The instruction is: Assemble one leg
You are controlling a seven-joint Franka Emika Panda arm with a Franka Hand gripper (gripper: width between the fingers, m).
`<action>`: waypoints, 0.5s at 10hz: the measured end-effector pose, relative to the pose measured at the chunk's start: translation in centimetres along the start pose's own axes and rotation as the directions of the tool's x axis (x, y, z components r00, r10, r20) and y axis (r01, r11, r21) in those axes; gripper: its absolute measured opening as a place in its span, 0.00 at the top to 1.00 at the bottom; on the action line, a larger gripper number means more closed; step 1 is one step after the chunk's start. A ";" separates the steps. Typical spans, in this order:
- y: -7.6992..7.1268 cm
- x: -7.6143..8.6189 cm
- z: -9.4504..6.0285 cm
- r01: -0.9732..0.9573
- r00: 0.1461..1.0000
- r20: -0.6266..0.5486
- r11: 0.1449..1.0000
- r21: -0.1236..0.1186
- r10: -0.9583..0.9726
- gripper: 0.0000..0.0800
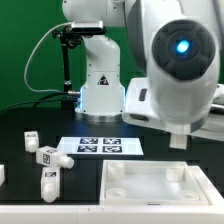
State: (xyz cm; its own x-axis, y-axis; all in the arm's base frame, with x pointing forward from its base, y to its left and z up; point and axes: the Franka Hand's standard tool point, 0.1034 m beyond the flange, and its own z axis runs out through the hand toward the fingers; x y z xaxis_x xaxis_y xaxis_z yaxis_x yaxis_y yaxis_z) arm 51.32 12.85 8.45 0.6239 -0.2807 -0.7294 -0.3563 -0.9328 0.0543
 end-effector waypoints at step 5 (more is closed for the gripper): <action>-0.1 0.3 -7.2 0.138 0.935 -0.325 0.990 -0.029 -0.140 0.64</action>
Offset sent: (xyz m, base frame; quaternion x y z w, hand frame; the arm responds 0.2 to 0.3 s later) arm 0.0539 -0.0422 0.0572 -0.0204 0.1221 -0.1119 0.9860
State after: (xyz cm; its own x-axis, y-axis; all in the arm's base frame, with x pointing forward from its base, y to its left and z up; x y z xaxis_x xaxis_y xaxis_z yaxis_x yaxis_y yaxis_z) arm 56.55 11.28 13.14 0.8595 -0.2055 -0.4681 -0.2466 -0.9687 -0.0275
